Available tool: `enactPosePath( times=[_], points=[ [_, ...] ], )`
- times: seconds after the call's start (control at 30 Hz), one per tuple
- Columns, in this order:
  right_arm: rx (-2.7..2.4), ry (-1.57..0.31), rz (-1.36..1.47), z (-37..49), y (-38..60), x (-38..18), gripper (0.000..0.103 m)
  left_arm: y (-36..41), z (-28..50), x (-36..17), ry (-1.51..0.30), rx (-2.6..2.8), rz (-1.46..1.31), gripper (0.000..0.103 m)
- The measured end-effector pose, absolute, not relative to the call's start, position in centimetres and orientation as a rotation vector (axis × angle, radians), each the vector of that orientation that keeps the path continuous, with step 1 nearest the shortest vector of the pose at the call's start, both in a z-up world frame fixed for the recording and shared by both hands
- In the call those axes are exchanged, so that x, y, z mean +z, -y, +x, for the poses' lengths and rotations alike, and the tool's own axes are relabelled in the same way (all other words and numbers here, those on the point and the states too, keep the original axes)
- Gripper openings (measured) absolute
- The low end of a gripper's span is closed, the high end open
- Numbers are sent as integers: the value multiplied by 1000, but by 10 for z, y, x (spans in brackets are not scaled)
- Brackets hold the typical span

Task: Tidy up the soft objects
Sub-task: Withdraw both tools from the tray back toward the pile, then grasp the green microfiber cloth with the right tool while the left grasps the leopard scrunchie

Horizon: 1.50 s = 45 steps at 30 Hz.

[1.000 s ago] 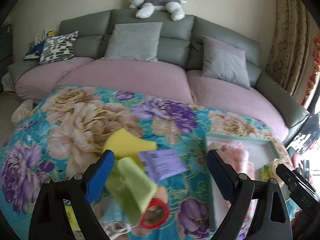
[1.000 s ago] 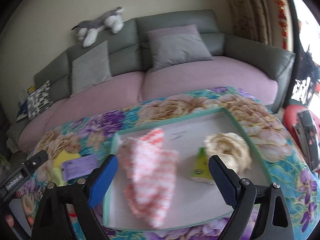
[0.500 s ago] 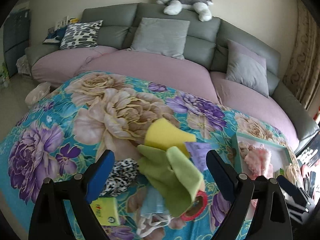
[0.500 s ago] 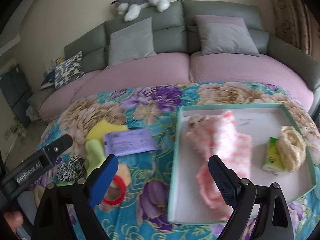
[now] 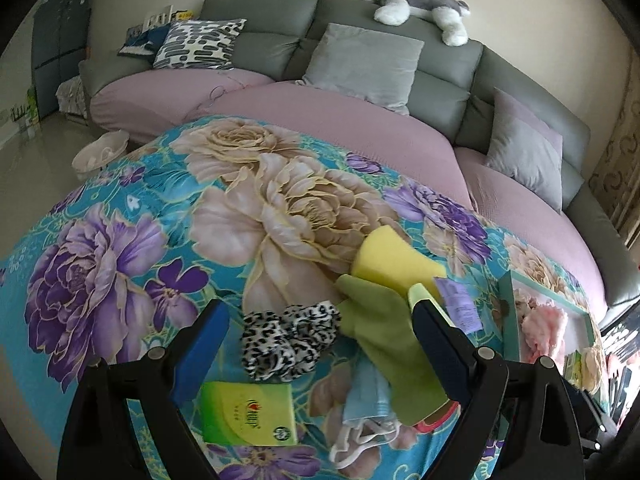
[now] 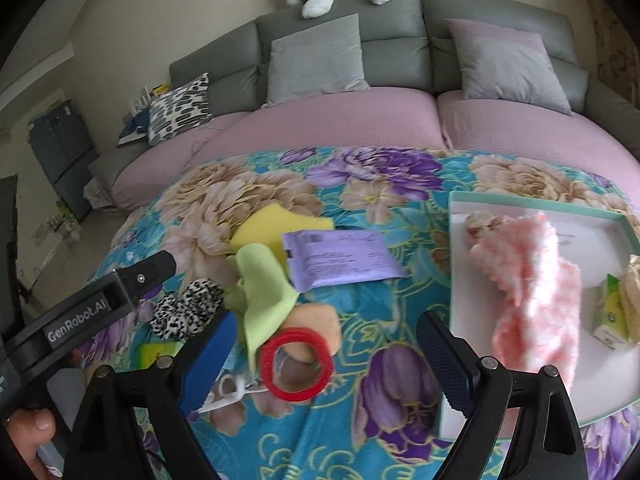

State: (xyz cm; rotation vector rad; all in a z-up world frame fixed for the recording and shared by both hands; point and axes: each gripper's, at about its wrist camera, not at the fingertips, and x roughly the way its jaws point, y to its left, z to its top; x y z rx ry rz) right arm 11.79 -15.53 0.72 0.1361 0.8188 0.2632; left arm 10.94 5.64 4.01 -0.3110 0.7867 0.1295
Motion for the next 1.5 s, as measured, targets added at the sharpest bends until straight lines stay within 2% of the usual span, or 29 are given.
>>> enactPosePath(
  times=[0.4,0.6,0.73,0.93,1.03,1.17,1.27,1.5],
  points=[
    [259,-837,157,123,153,-4,85,-98,103,35,-784,126,-418,93],
    [274,-830,148,125,143,-6,79,-109,108,25,-849,163,-360,93],
    [283,-831,137,128,135,-10,67,-107,113,13,-895,162,-318,93],
    [293,-832,141,133,127,-14,63,-98,119,4,-910,110,-293,92],
    [297,-834,139,136,122,-17,55,-93,123,0,-924,96,-267,81],
    [313,-839,135,139,116,-19,53,-89,129,-11,-957,77,-263,77],
    [324,-844,135,141,111,-22,50,-87,132,-17,-978,55,-262,69],
    [343,-844,127,146,99,-23,49,-85,139,-28,-1012,15,-290,54]
  ],
)
